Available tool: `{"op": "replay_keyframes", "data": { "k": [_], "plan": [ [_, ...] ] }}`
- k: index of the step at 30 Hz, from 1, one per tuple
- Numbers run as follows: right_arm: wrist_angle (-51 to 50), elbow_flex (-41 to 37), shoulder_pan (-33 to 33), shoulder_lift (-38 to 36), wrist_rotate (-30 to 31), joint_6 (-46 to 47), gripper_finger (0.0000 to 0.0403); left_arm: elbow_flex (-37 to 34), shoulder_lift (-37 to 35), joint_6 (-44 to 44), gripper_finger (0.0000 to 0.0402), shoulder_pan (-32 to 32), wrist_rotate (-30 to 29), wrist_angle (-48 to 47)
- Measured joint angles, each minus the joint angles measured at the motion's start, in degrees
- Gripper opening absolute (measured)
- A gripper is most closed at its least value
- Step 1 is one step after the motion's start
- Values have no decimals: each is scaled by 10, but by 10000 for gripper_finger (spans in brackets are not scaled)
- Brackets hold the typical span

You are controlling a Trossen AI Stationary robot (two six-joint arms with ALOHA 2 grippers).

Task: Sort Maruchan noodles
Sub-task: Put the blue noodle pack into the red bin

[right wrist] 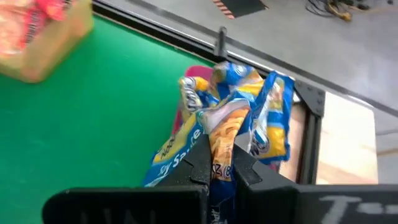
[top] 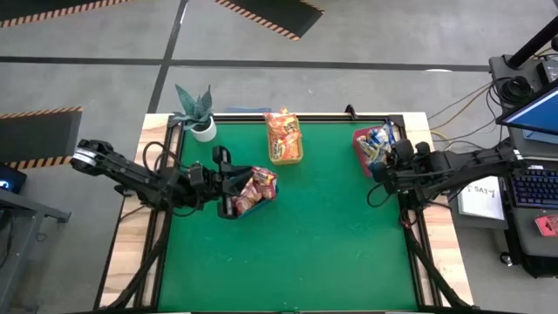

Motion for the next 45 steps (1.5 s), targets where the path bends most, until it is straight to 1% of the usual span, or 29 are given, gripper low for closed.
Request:
{"op": "replay_keyframes", "data": {
  "k": [5, 9, 14, 20, 25, 30, 33, 37, 41, 45],
  "plan": [
    [-47, -10, -23, 4, -4, 65, 8, 1, 0, 10, 41, 0, 0, 0],
    [-89, -2, -45, 8, -14, 99, 8, -2, 0, 12, 41, 0, -13, -2],
    [-88, 4, -76, 20, -16, 115, 8, -3, 0, 26, 41, 0, -15, -2],
    [-84, -6, -112, 75, -16, 143, 8, -5, 0, 27, 41, 0, -15, -5],
    [-50, -7, -120, 137, -4, 130, 12, -6, 0, 27, 41, 0, -15, -19],
    [-14, -3, -121, 193, 3, 113, 38, -6, 0, 27, 41, 0, -15, -23],
    [-10, 0, -121, 225, 5, 113, 63, -6, 0, 27, 41, 0, -15, -23],
    [-10, 4, -121, 258, 25, 115, 99, -6, 0, 27, 41, 0, -15, -25],
    [-11, 23, -121, 274, 31, 84, 124, -6, 0, 28, 41, 0, -15, -28],
    [-11, 56, -121, 272, 29, 49, 135, -6, 0, 29, 41, 0, -21, -38]
  ]
}}
